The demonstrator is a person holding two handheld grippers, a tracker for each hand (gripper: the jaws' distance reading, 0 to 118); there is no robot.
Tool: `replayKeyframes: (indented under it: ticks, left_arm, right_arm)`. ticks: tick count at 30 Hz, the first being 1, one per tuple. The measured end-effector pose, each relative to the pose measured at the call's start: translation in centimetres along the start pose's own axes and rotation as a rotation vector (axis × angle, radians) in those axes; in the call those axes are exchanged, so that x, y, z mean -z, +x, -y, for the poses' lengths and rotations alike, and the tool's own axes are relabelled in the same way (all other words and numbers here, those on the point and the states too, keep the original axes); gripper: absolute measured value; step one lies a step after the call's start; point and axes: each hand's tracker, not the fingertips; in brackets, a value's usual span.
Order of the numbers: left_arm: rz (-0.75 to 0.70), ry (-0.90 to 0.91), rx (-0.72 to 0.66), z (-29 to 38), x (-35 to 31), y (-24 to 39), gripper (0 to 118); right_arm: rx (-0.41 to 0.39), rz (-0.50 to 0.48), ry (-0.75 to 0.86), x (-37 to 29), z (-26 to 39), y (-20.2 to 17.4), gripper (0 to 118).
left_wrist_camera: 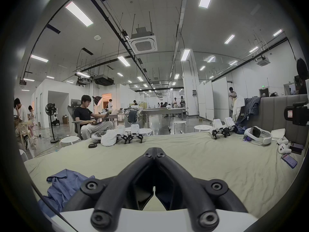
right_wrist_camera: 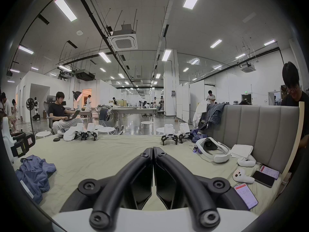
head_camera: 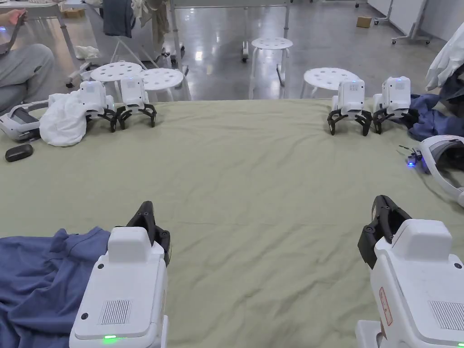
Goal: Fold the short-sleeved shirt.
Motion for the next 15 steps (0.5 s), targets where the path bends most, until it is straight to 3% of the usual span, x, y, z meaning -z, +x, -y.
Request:
replayKeyframes:
  ticks: [15]
  left_arm:
    - [-0.006,0.005,0.009,-0.1,0.05,0.04,0]
  right_arm:
    - [0.001,0.003,0.004,-0.04,-0.26,0.18,4]
